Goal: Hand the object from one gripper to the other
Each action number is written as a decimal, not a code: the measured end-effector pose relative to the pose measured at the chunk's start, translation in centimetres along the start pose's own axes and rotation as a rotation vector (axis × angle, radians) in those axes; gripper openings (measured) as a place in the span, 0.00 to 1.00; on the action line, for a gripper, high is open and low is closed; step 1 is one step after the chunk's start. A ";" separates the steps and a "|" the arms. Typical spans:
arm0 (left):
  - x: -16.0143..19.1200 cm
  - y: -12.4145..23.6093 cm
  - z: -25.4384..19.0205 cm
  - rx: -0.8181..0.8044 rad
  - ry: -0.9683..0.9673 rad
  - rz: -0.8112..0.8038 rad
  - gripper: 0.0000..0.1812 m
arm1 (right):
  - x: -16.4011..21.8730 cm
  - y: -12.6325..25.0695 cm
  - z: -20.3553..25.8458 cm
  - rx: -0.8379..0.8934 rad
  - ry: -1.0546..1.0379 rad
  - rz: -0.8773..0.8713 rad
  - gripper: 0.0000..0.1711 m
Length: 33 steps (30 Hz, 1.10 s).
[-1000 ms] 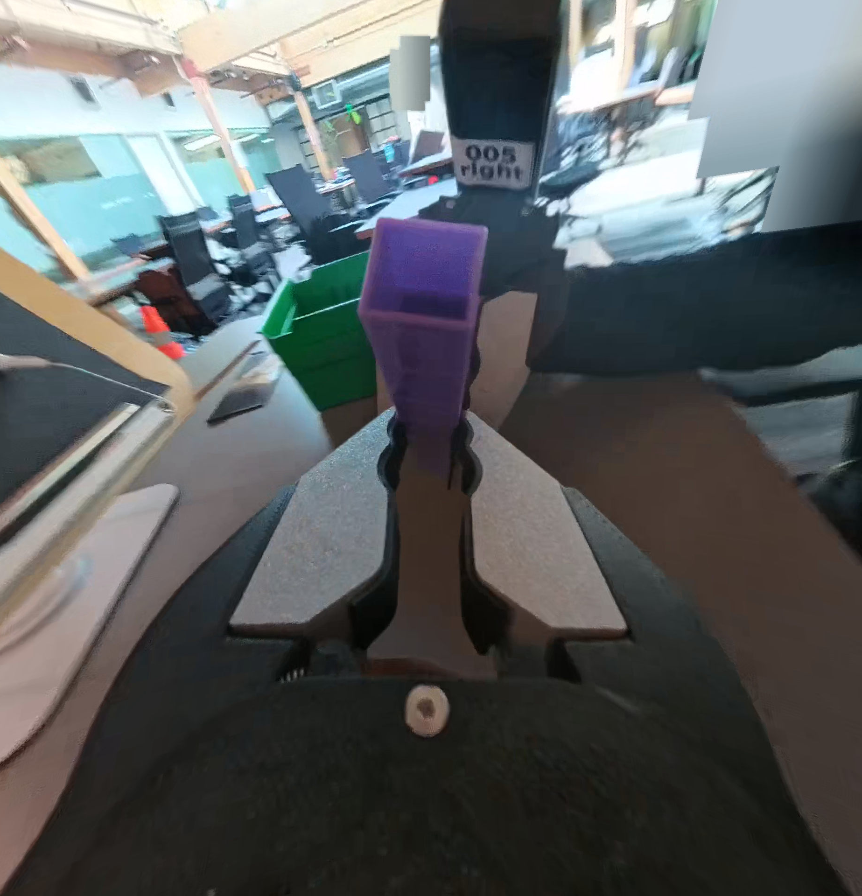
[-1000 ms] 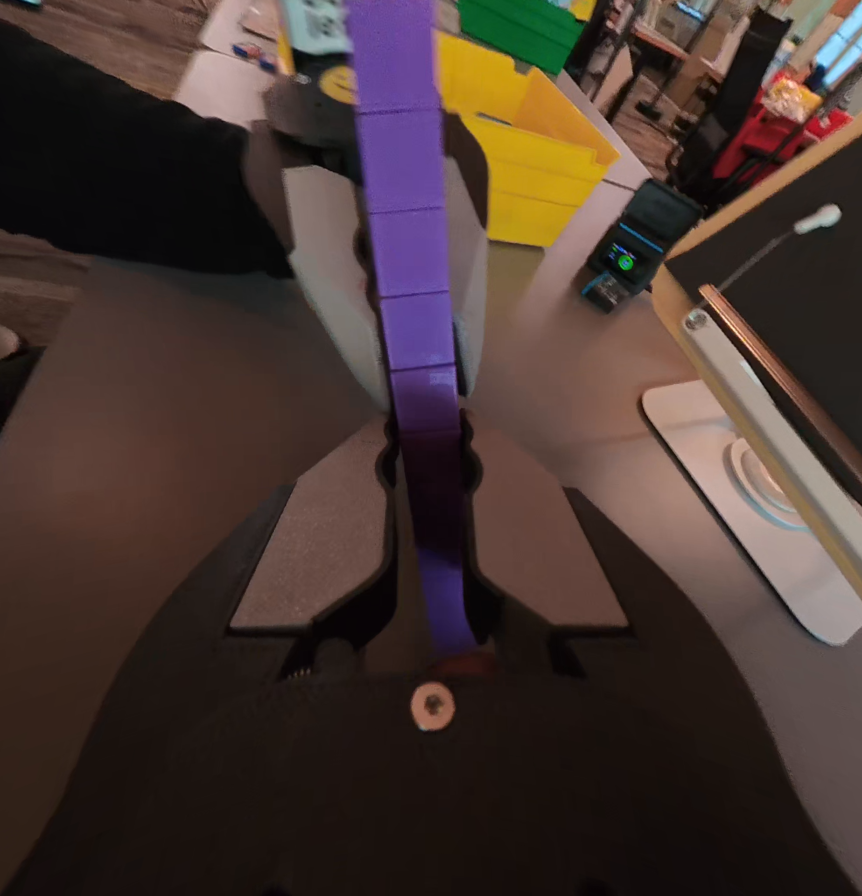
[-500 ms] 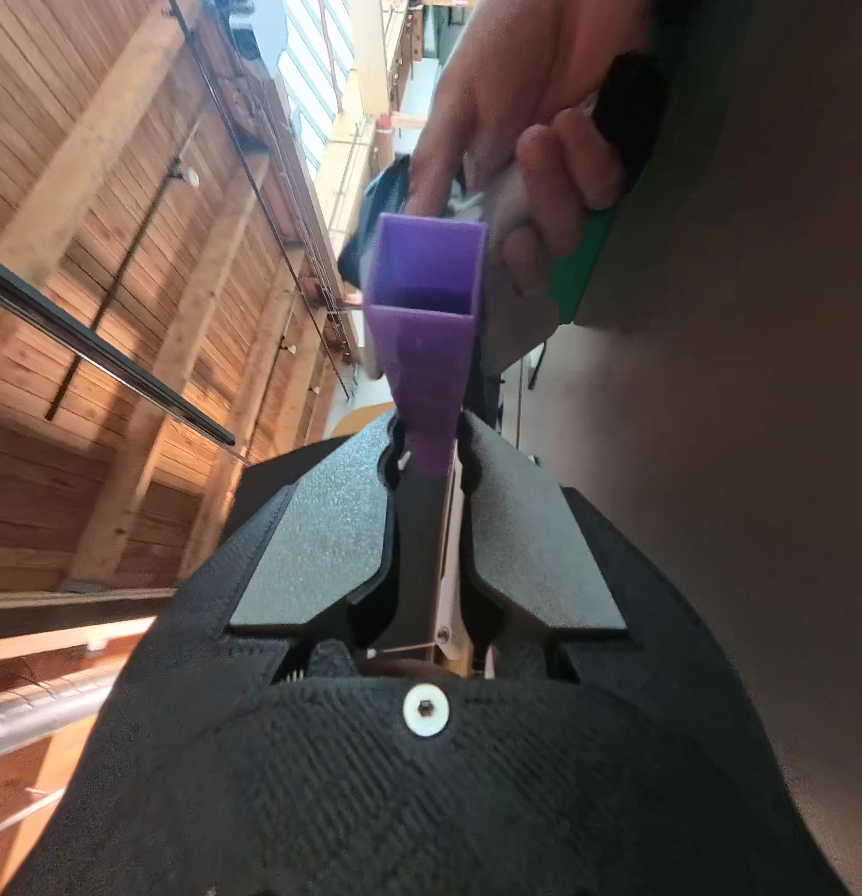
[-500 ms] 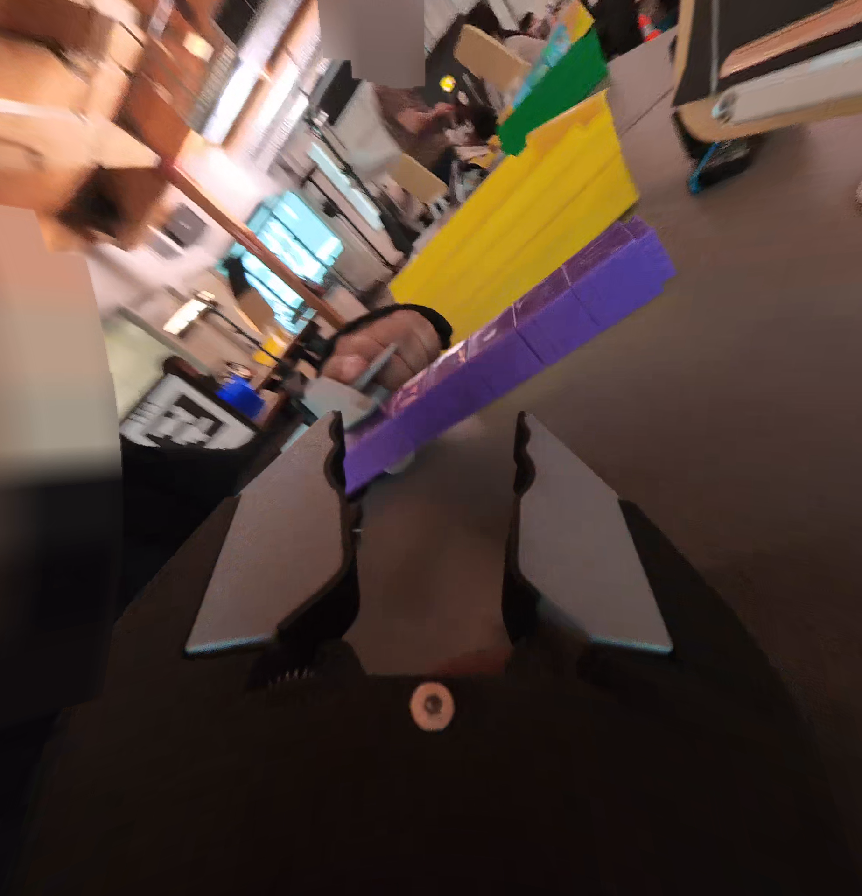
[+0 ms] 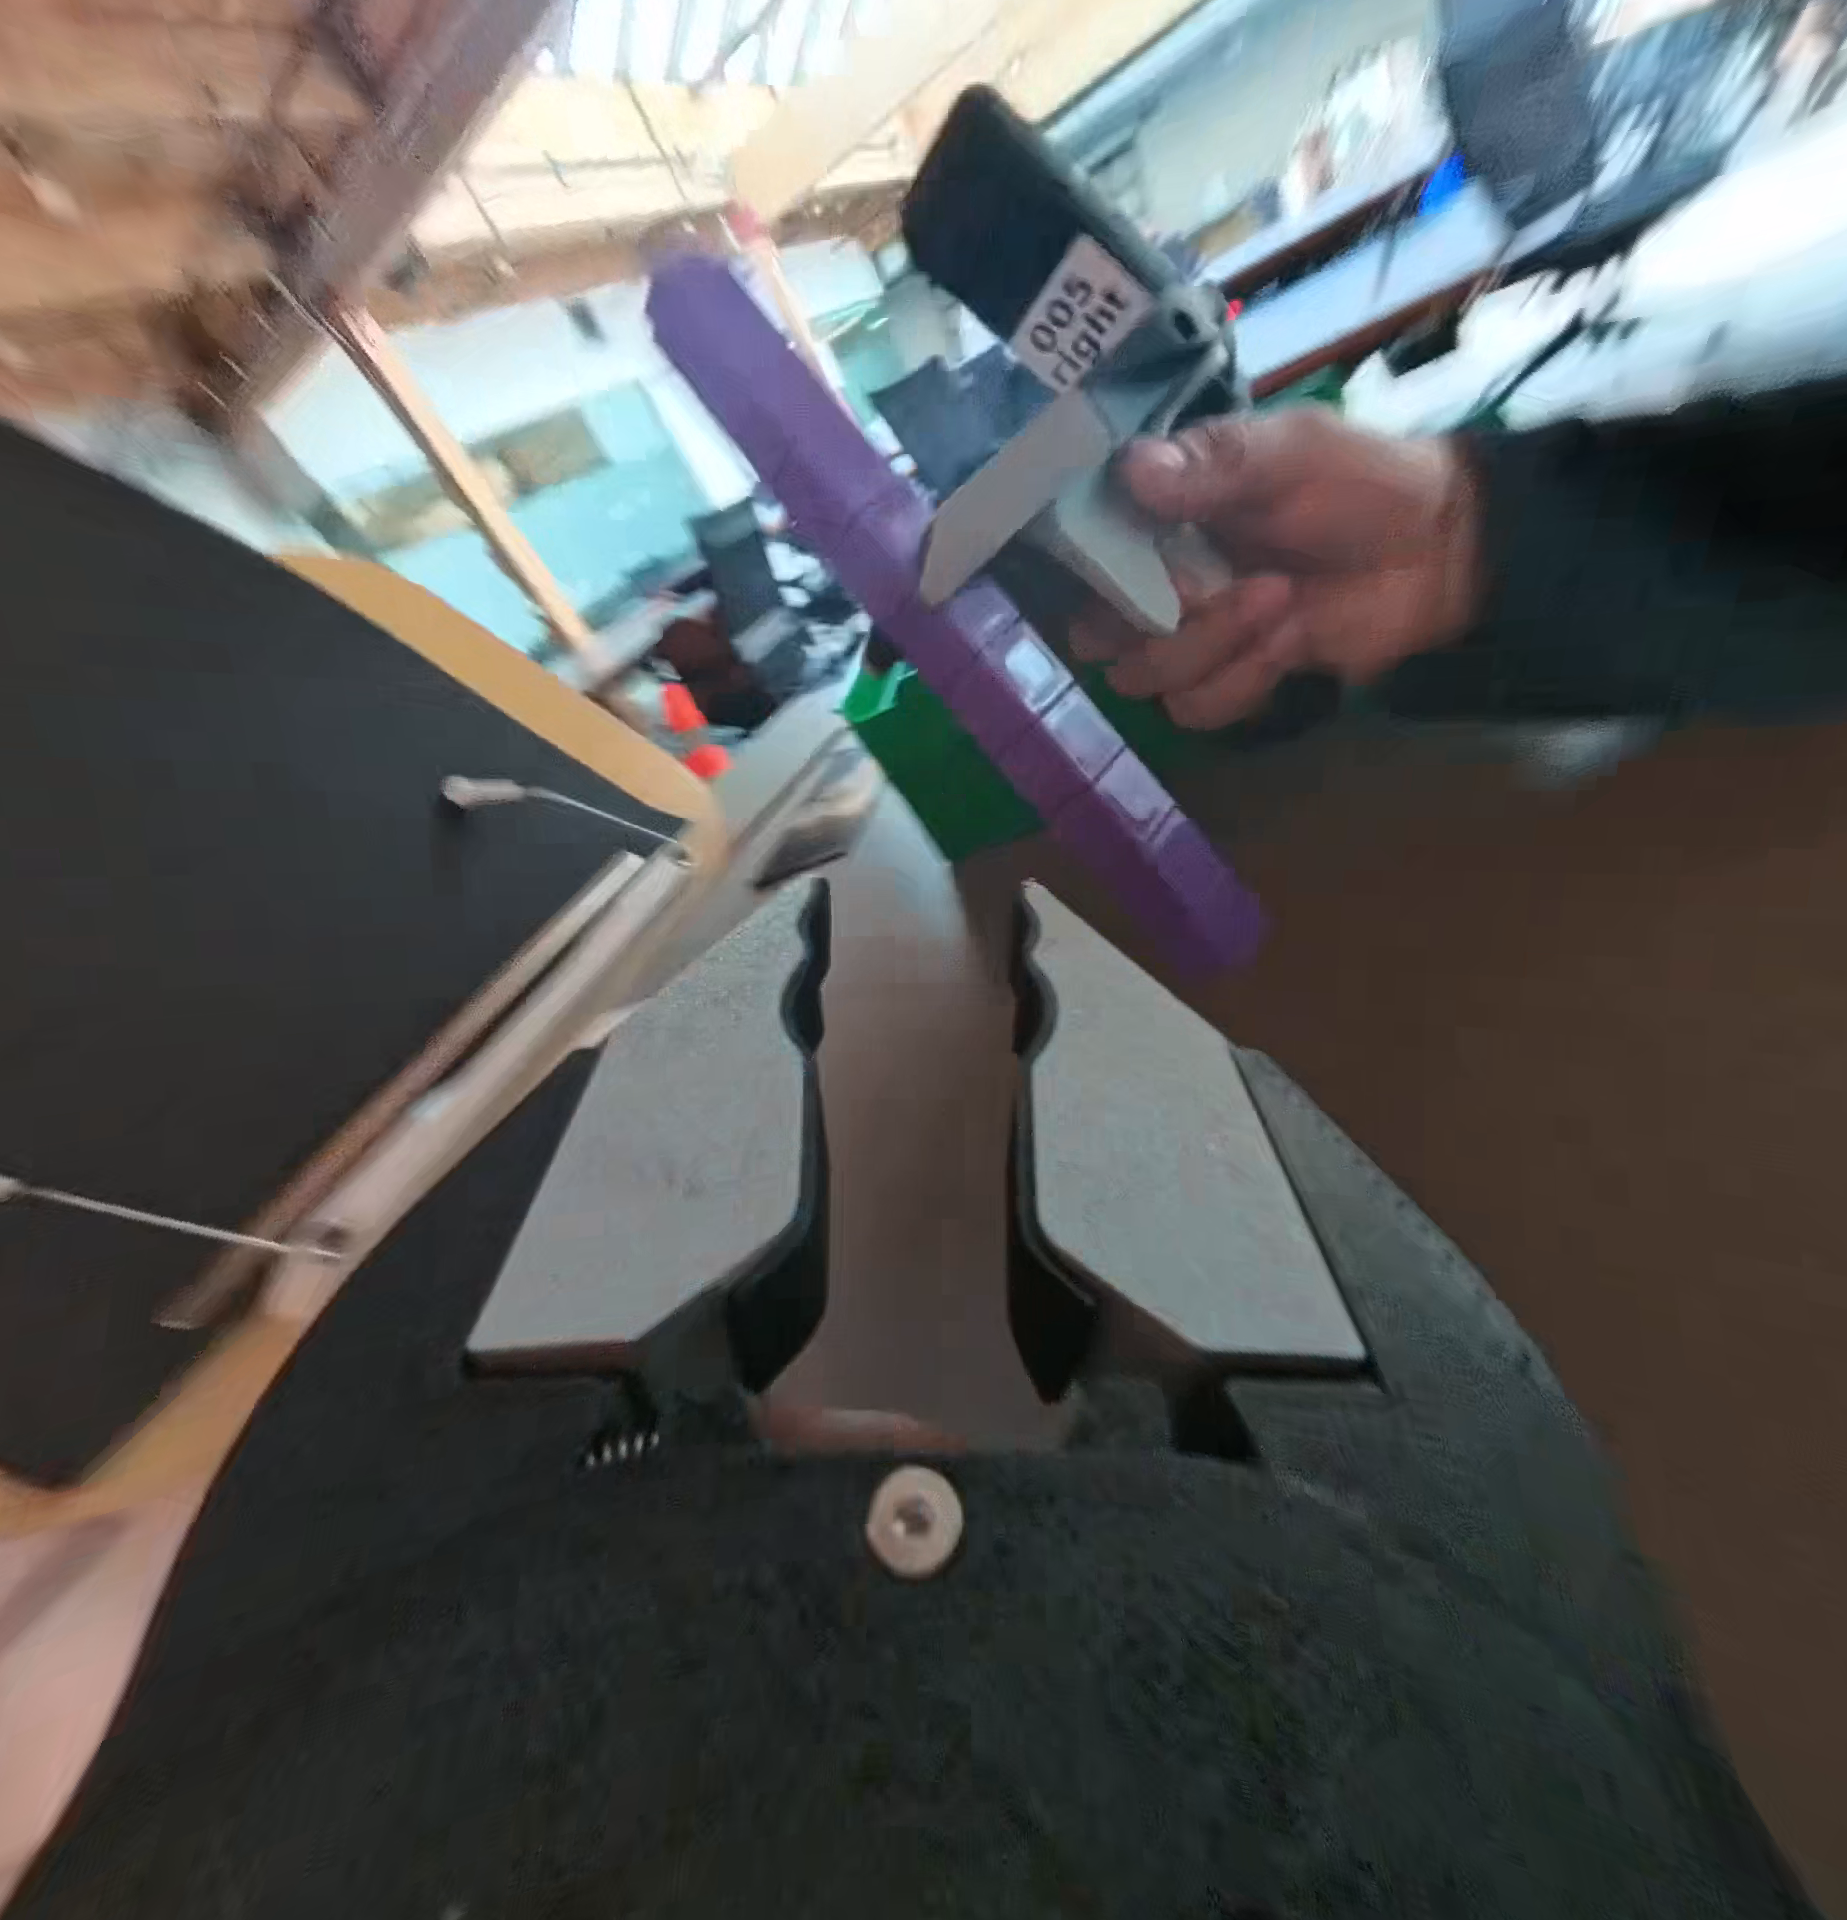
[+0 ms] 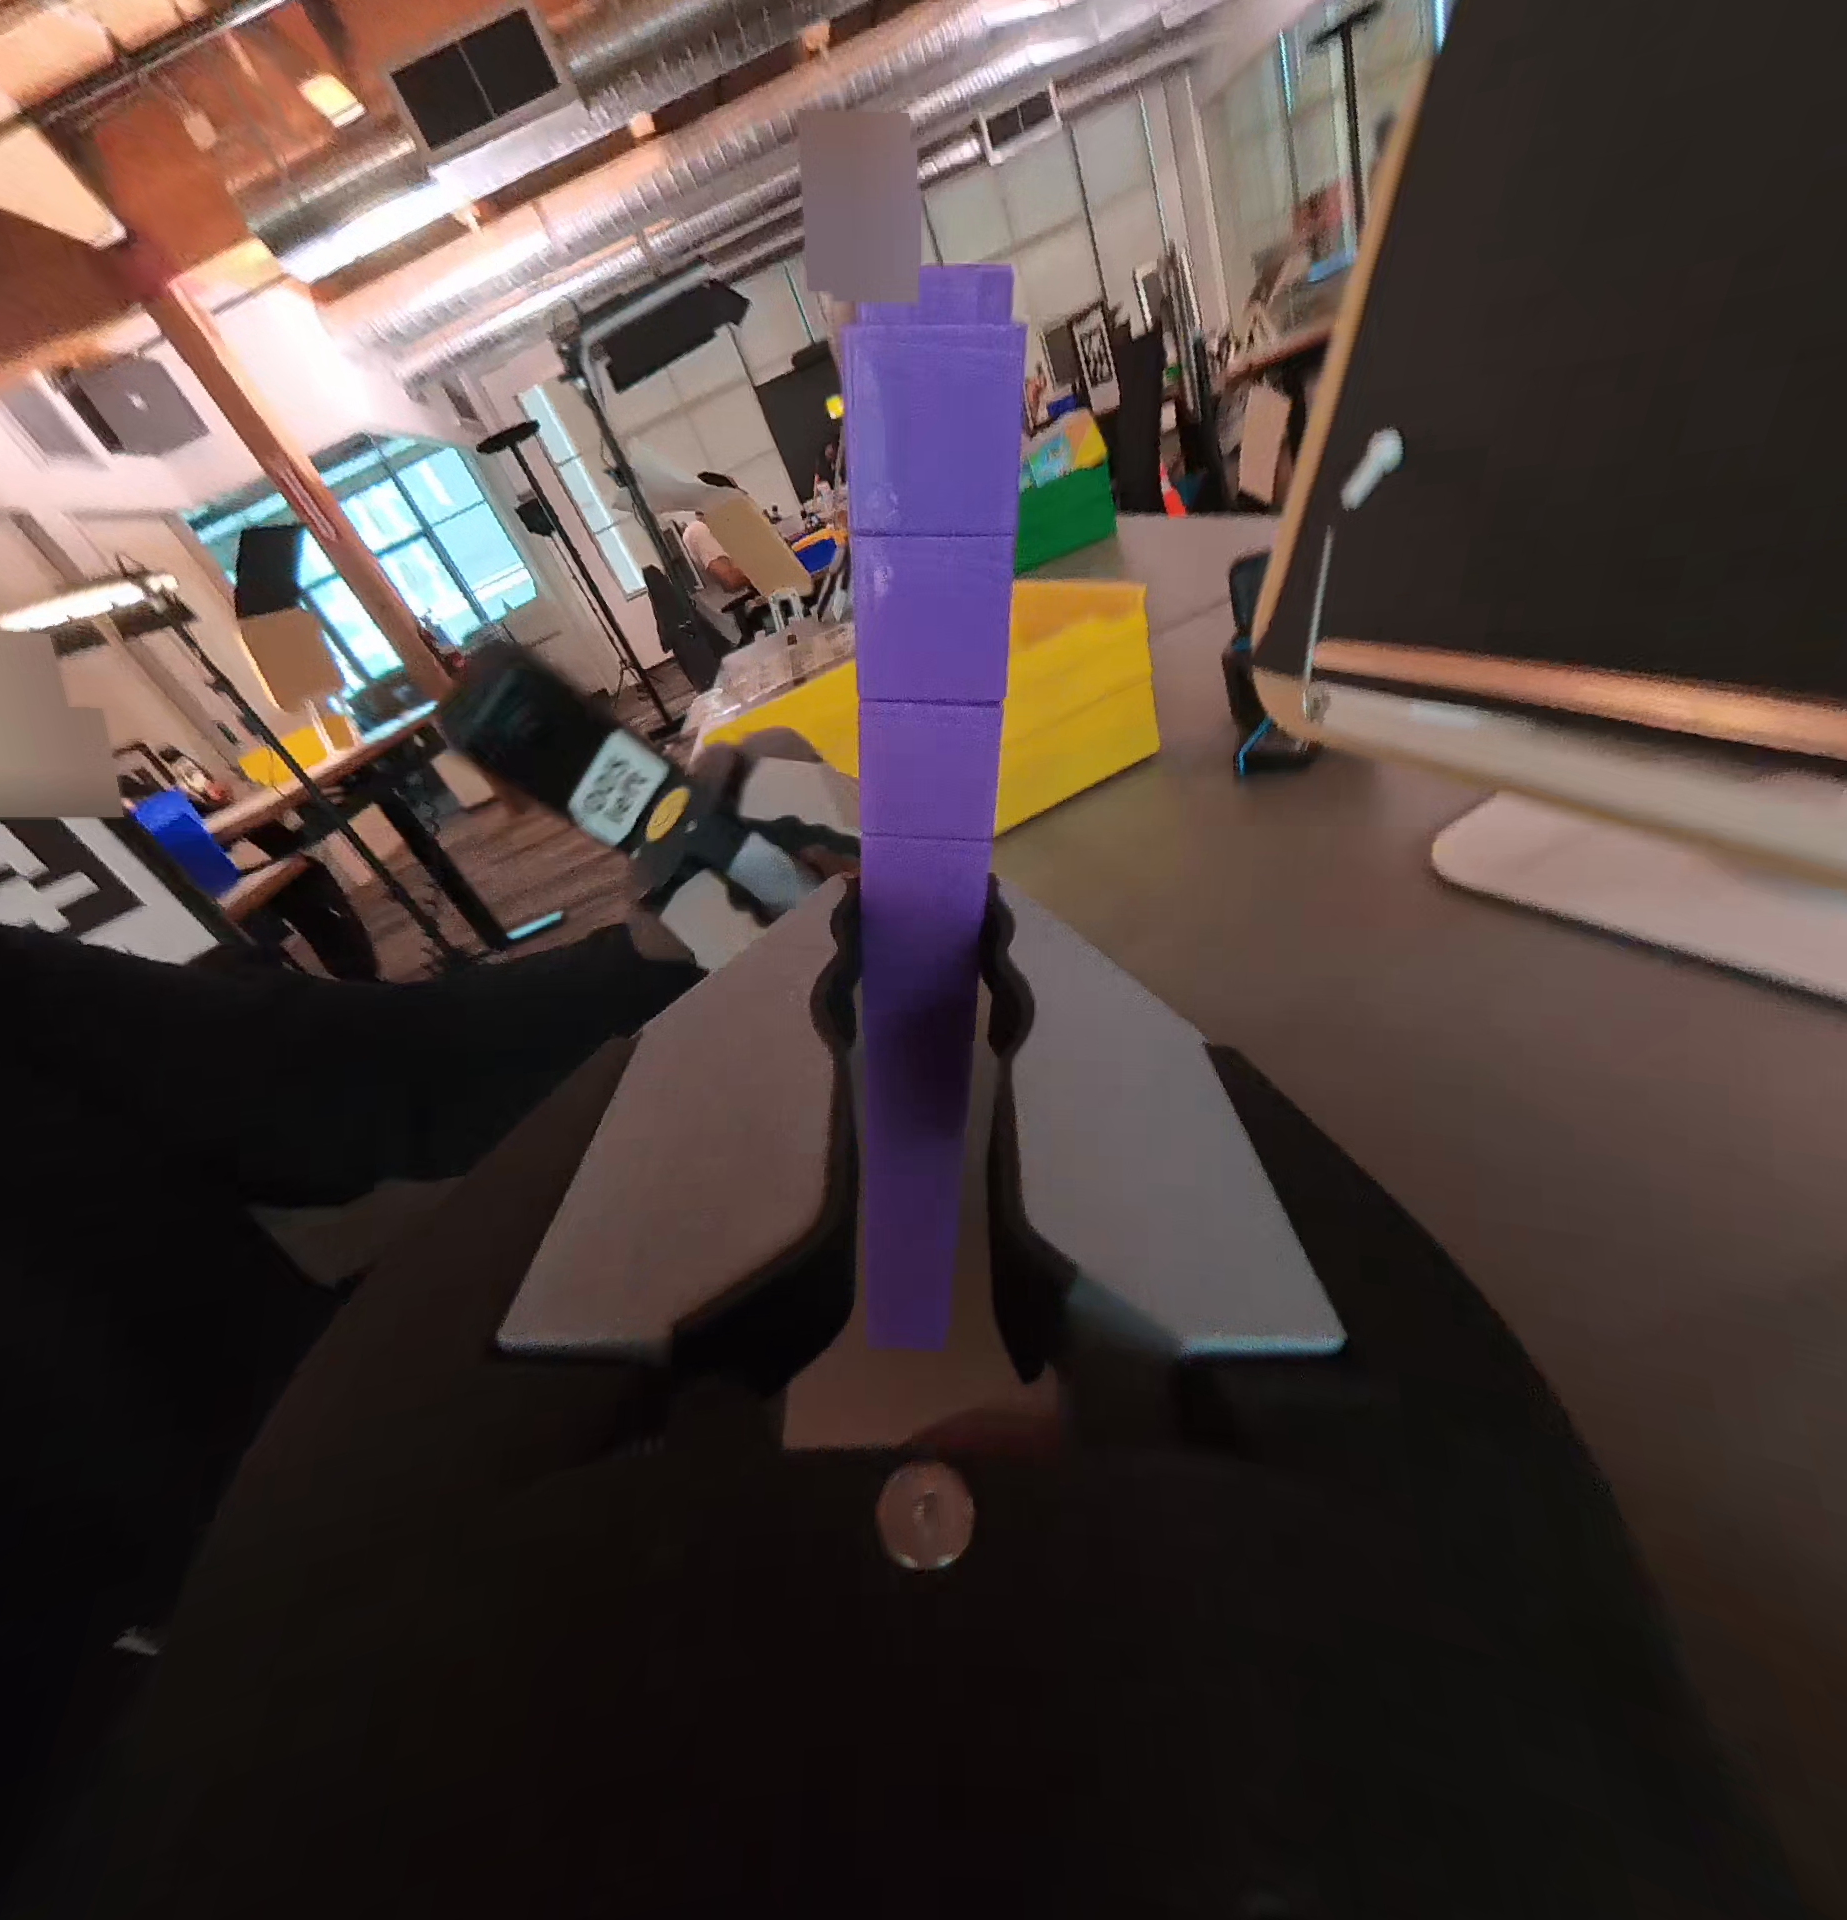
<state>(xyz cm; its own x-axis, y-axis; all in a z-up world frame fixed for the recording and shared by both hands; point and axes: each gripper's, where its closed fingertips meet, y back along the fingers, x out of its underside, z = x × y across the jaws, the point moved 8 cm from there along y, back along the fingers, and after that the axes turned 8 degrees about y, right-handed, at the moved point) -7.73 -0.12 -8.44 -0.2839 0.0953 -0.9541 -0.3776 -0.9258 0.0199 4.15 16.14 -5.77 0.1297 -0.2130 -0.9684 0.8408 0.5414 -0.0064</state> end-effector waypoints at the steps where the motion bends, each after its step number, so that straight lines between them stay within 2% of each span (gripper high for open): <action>1: 0.0 0.0 0.3 0.064 0.133 0.005 0.20 | -0.5 0.1 0.6 -0.004 0.055 -0.023 0.10; 3: 0.1 -0.4 0.2 0.232 0.372 0.030 0.29 | -1.2 0.2 1.8 -0.022 0.161 -0.072 0.10; 5: 0.1 -1.1 -0.1 0.271 0.482 0.028 0.33 | -1.4 -0.2 3.0 -0.040 0.253 -0.076 0.10; 8: -0.4 -2.1 -1.4 0.291 0.488 0.007 0.33 | -0.9 -1.3 4.6 -0.070 0.377 -0.053 0.10; 9: -0.5 -2.4 -2.0 0.316 0.482 0.010 0.32 | -0.7 -1.8 5.0 -0.080 0.399 -0.042 0.10; 10: -0.5 -2.8 -2.5 0.322 0.462 0.020 0.26 | -0.4 -2.2 5.4 -0.095 0.415 -0.032 0.10; 11: -0.5 -3.0 -2.9 0.330 0.422 0.028 0.13 | -0.1 -2.7 5.6 -0.105 0.420 -0.017 0.10; 13: -0.3 -3.2 -3.0 0.284 0.337 0.056 0.11 | 0.4 -3.4 5.5 -0.107 0.398 0.012 0.14; 15: 0.0 -3.0 -2.2 0.136 0.197 0.066 0.10 | 0.7 -3.4 5.0 -0.079 0.364 0.050 0.34; 16: 0.2 -2.7 -1.7 0.034 0.093 0.089 0.10 | 0.7 -3.2 4.6 -0.065 0.352 0.064 0.37; 18: 0.3 -2.1 -0.8 -0.173 -0.143 0.106 0.10 | 0.8 -2.6 3.9 -0.075 0.305 0.107 0.36; 20: 0.1 -1.4 -0.5 -0.334 -0.485 0.120 0.10 | 0.9 -1.9 3.4 -0.109 0.228 0.144 0.34; 22: -0.2 -0.9 -0.8 -0.394 -0.719 0.082 0.10 | 0.7 -1.1 2.9 -0.178 0.115 0.138 0.33; 26: -0.3 -0.8 -1.6 -0.392 -0.903 0.068 0.11 | 0.9 -0.8 2.4 -0.358 -0.169 0.089 0.37; 30: 0.3 -1.7 -2.7 -0.389 -1.085 0.105 0.11 | 3.0 -2.7 1.8 -0.392 -0.367 0.177 0.37; 31: 0.5 -2.0 -3.0 -0.388 -1.121 0.113 0.11 | 3.6 -3.2 1.8 -0.404 -0.404 0.208 0.33; 32: 0.7 -2.4 -3.2 -0.387 -1.138 0.127 0.11 | 4.2 -3.5 1.8 -0.419 -0.431 0.235 0.19; 33: 1.1 -2.6 -3.2 -0.395 -1.134 0.157 0.11 | 4.6 -3.8 1.8 -0.425 -0.438 0.258 0.18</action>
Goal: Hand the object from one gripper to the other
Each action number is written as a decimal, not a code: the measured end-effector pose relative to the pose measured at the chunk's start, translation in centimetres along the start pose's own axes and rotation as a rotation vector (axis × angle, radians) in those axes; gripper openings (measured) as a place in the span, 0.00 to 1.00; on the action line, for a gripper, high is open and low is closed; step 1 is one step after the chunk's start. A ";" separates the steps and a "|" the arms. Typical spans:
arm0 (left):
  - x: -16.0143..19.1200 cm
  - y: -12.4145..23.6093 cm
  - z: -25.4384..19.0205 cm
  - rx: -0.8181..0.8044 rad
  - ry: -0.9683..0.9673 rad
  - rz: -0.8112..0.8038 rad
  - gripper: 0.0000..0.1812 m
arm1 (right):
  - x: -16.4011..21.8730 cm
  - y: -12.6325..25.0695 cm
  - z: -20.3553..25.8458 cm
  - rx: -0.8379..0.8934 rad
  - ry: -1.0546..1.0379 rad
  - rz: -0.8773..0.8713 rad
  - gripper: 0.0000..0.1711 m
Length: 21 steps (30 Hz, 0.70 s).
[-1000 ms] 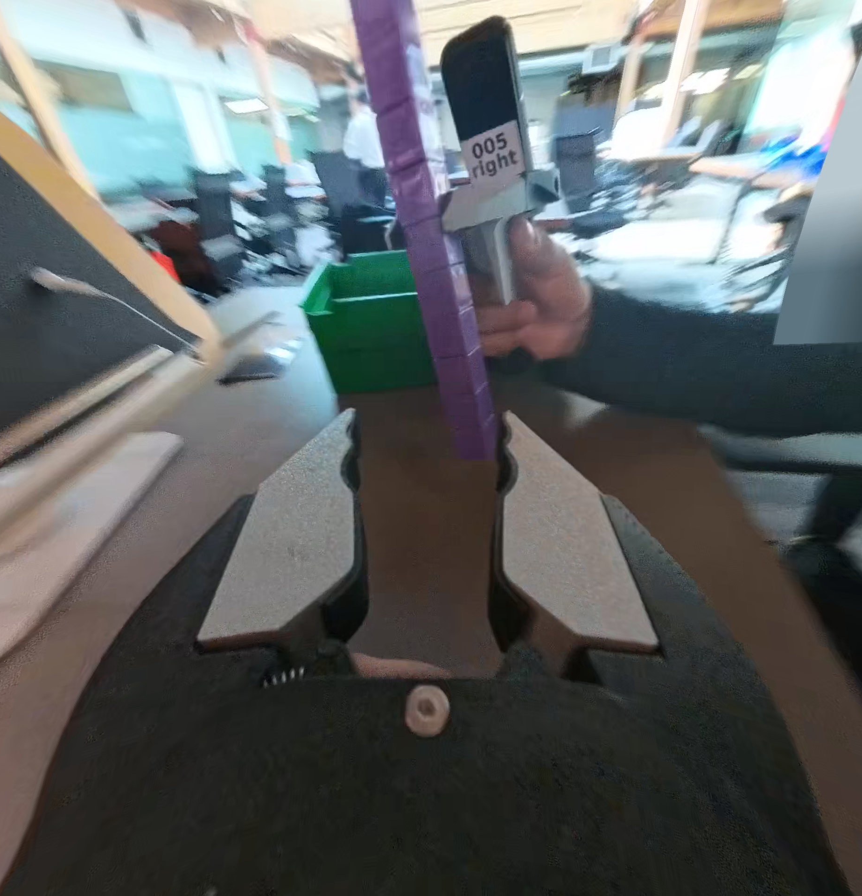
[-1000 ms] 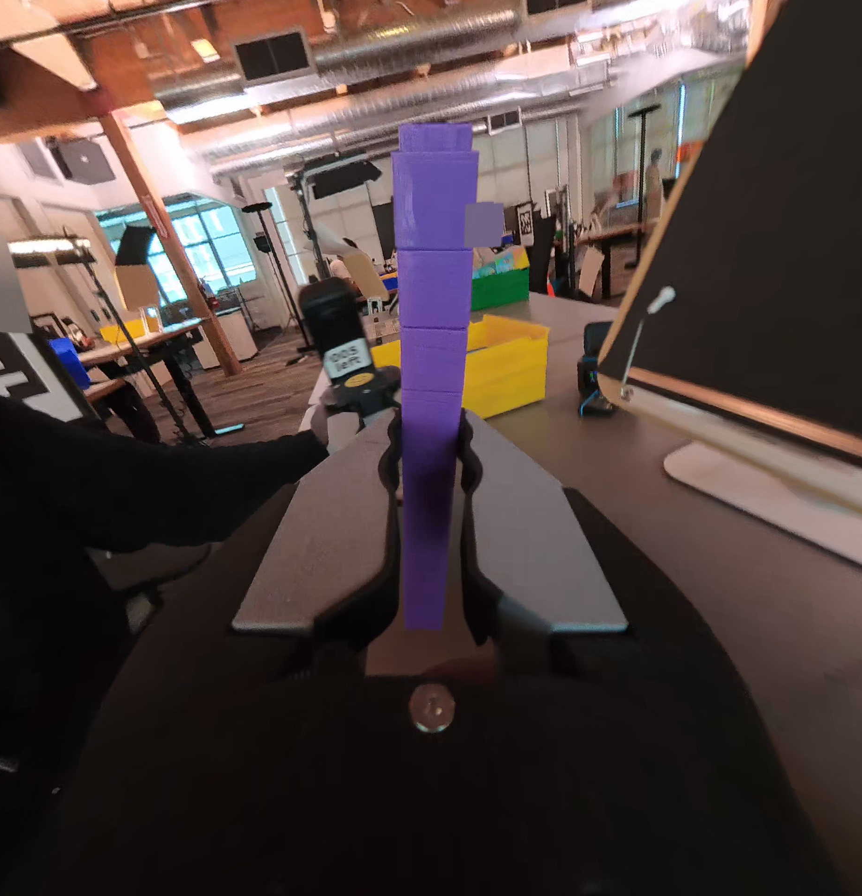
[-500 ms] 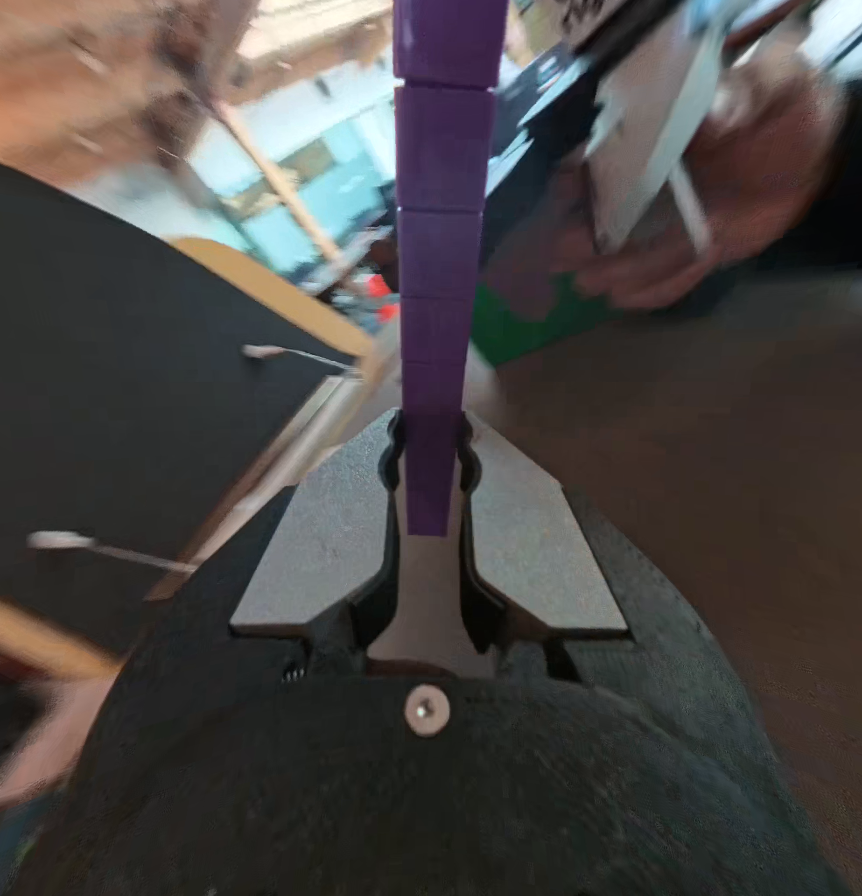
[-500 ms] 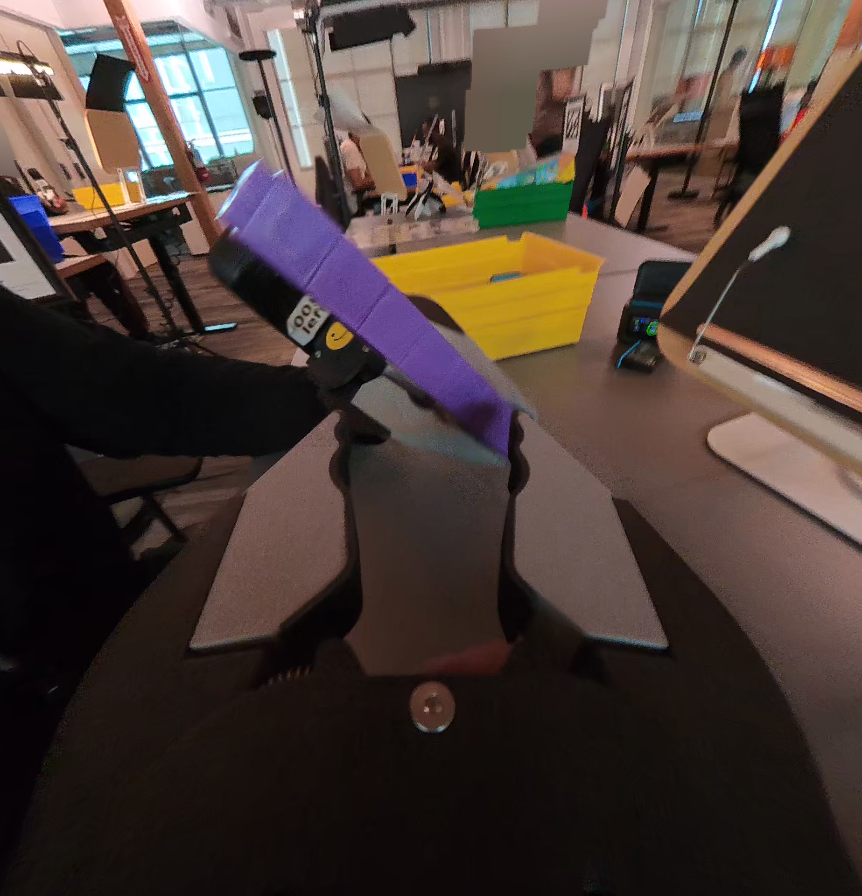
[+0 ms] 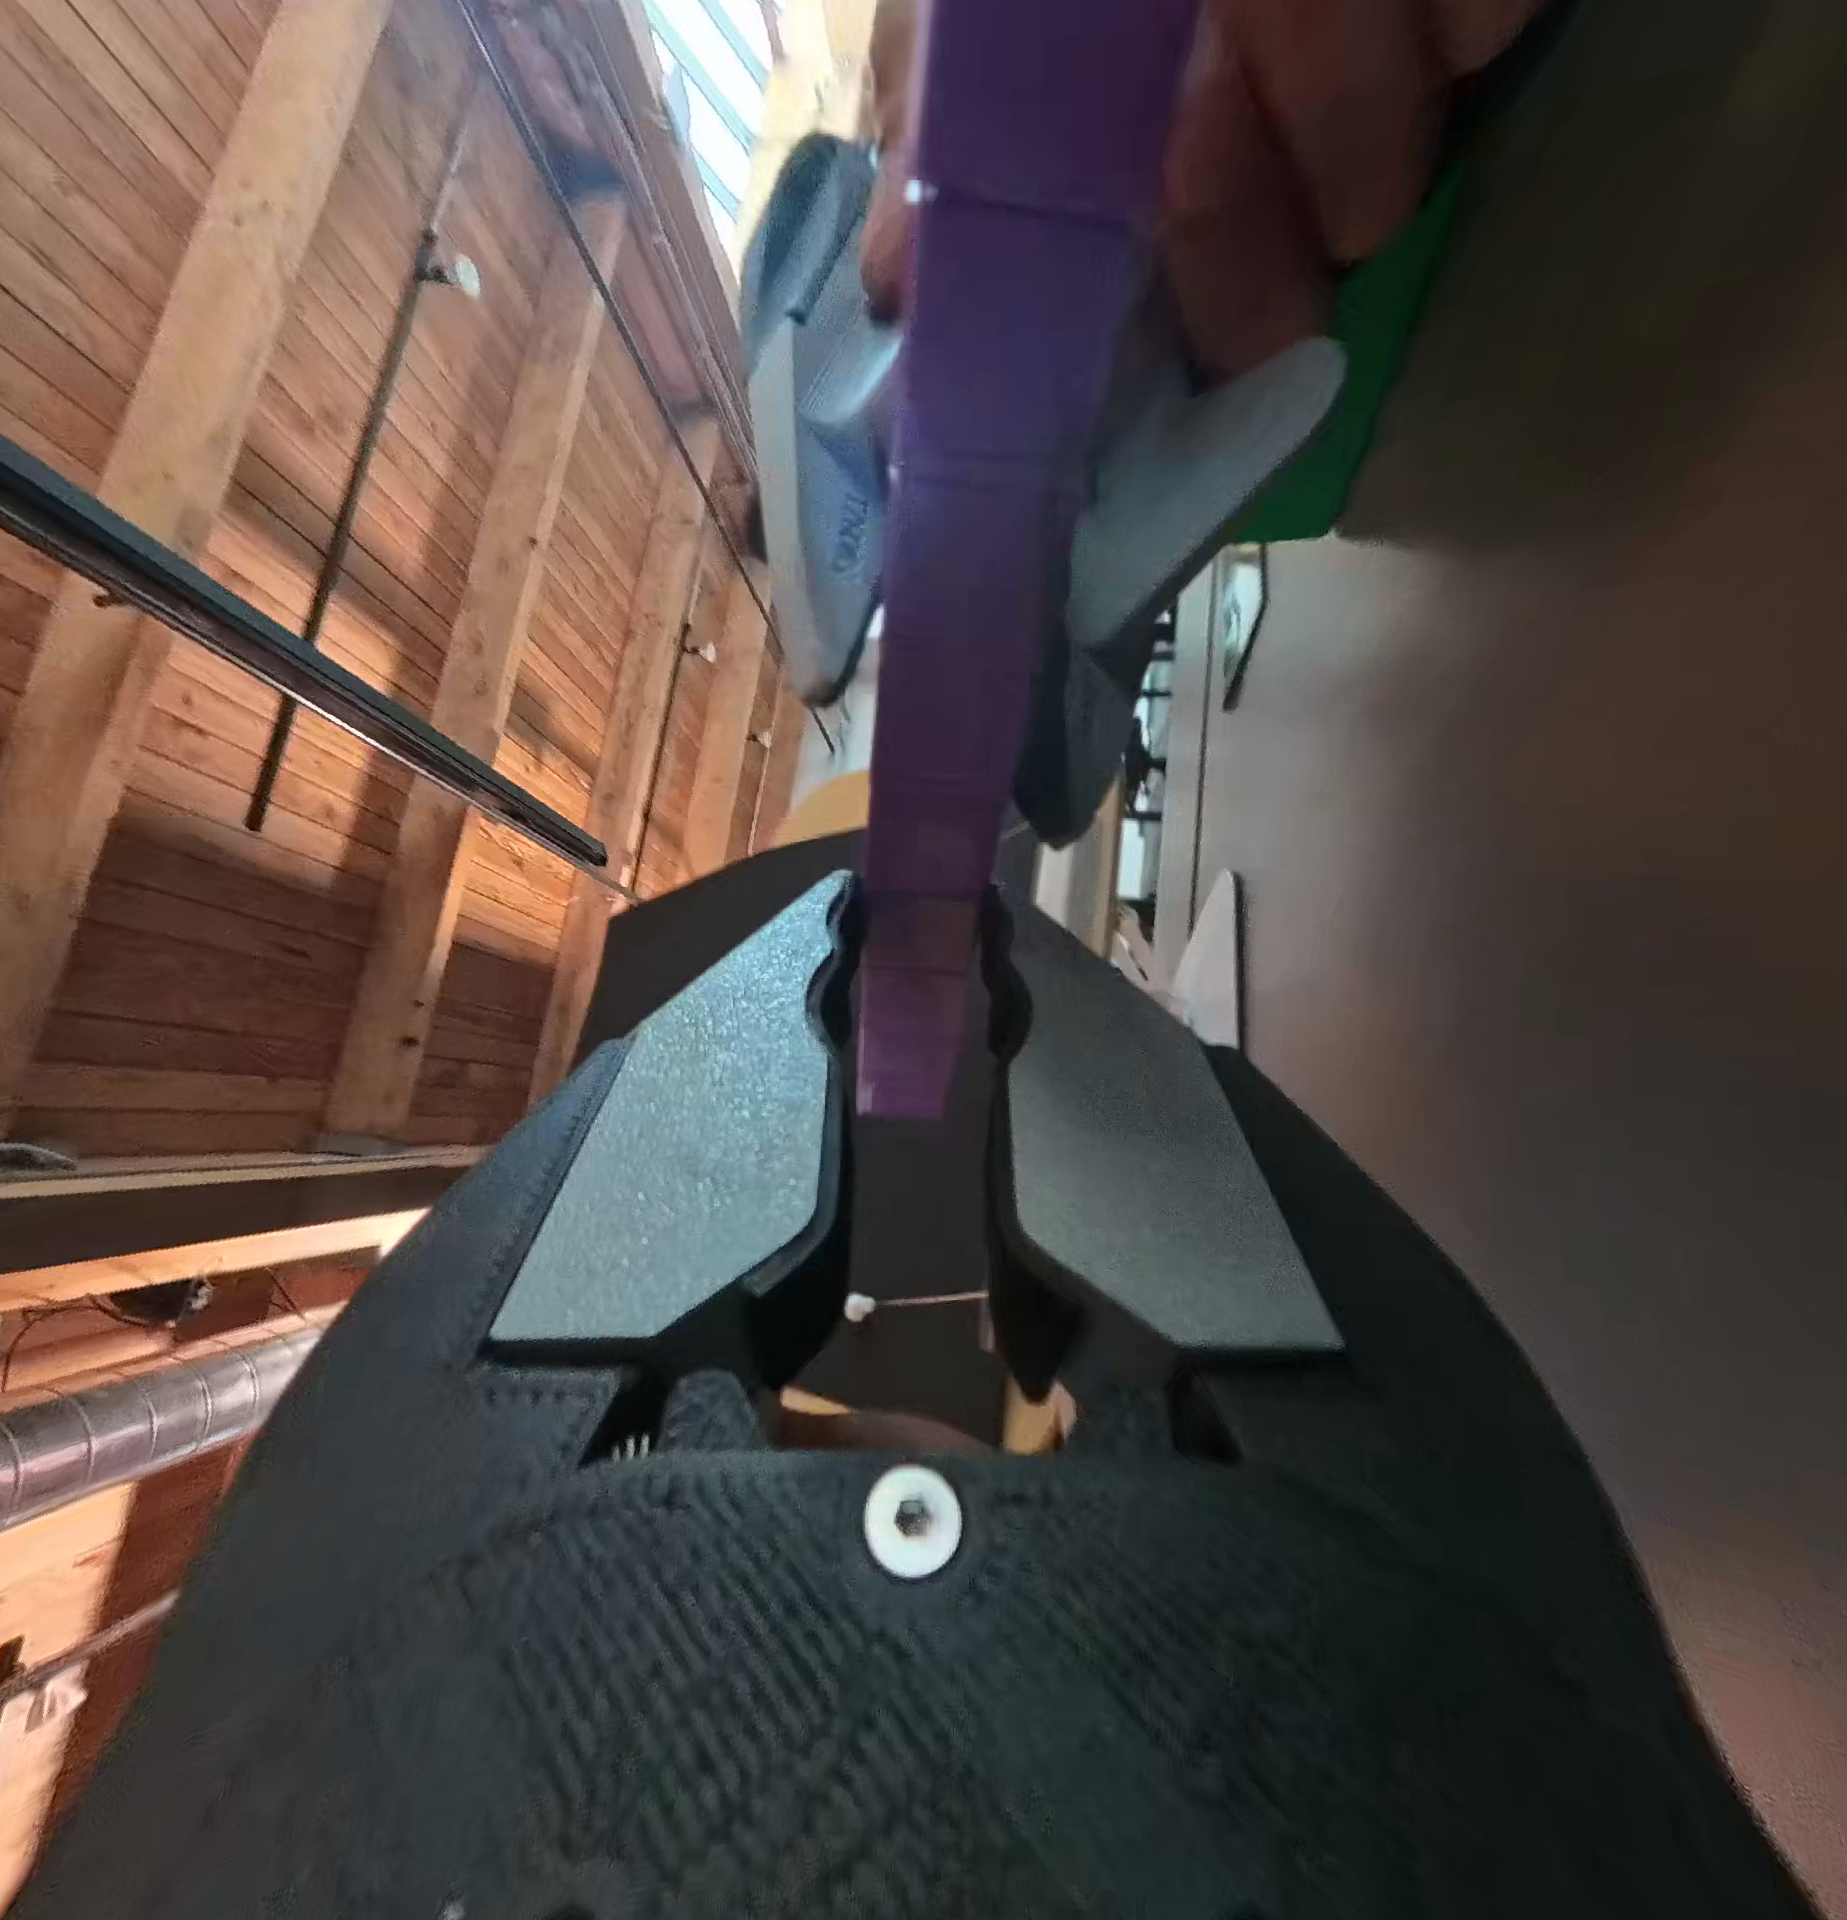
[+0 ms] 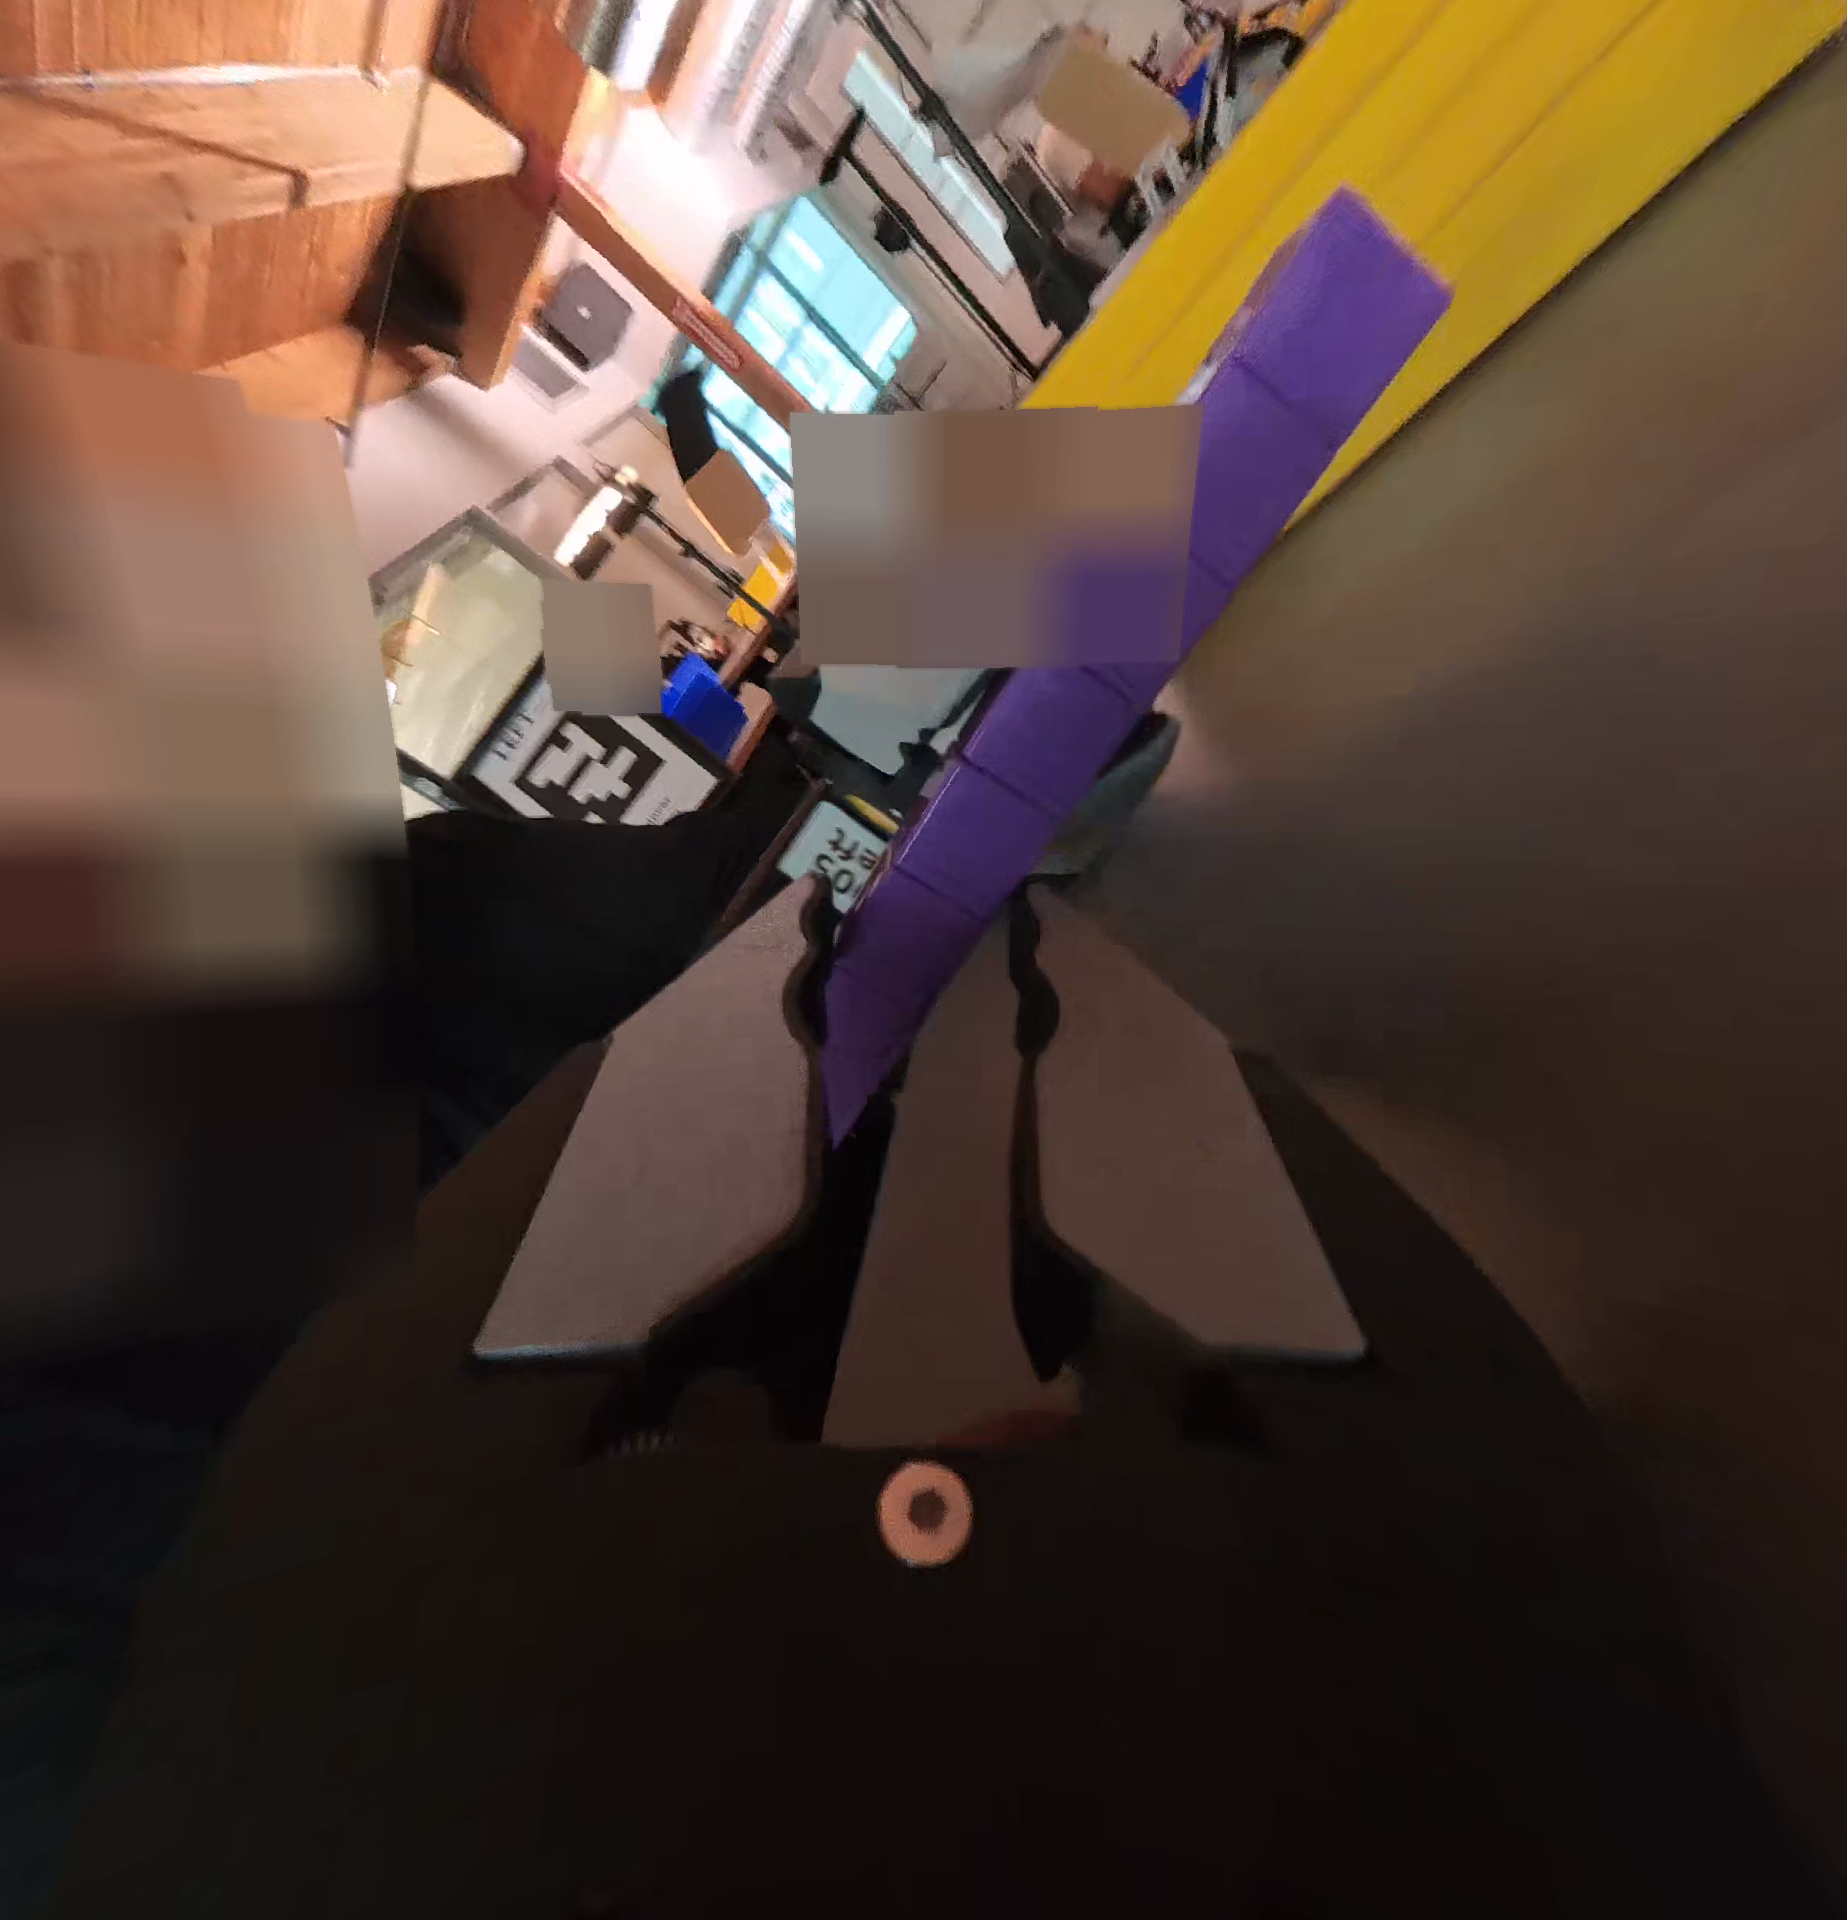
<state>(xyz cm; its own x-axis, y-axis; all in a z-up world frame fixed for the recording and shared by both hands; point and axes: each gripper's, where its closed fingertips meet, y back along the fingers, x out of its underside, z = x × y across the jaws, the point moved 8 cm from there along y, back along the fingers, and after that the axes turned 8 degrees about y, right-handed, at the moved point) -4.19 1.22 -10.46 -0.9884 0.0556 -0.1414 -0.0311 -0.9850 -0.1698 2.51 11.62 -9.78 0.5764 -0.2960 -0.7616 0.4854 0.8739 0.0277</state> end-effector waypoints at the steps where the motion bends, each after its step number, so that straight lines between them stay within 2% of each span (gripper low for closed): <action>1: 0.1 -0.2 -0.2 0.003 0.015 0.025 0.12 | 0.2 -0.1 -0.2 0.024 0.014 0.022 0.16; 3: 0.5 -0.5 -0.1 0.021 0.172 0.047 0.20 | 0.1 0.2 -0.6 0.122 0.084 0.051 0.14; 5: 1.2 -0.7 0.9 0.042 0.473 0.073 0.31 | -0.4 1.0 -0.8 0.238 0.135 0.028 0.11; 7: 2.5 -0.7 1.8 0.054 0.729 0.074 0.33 | -1.1 1.9 -0.6 0.368 0.221 0.007 0.11; 9: 3.8 -0.6 2.4 0.002 0.782 0.097 0.31 | -1.9 2.7 0.1 0.517 0.351 -0.006 0.11; 11: 4.7 -0.4 2.2 -0.008 0.780 0.121 0.20 | -2.8 3.4 1.4 0.661 0.441 -0.067 0.11; 15: 5.1 -0.7 1.4 0.026 0.790 0.168 0.18 | -4.8 5.0 7.7 0.863 0.581 -0.186 0.11; 18: 5.3 -1.0 0.9 0.056 0.813 0.201 0.13 | -5.9 9.1 12.8 1.103 0.597 -0.170 0.11; 21: 6.0 -1.3 0.6 0.090 0.918 0.261 0.13 | -5.8 16.1 15.4 1.426 0.499 -0.081 0.11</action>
<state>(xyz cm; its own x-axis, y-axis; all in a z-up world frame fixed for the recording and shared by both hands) -10.20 2.76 -10.54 -0.4654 -0.0987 -0.8796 0.1241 -0.9912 0.0455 17.14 21.50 5.12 0.3844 0.0894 -0.9188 0.8849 -0.3191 0.3392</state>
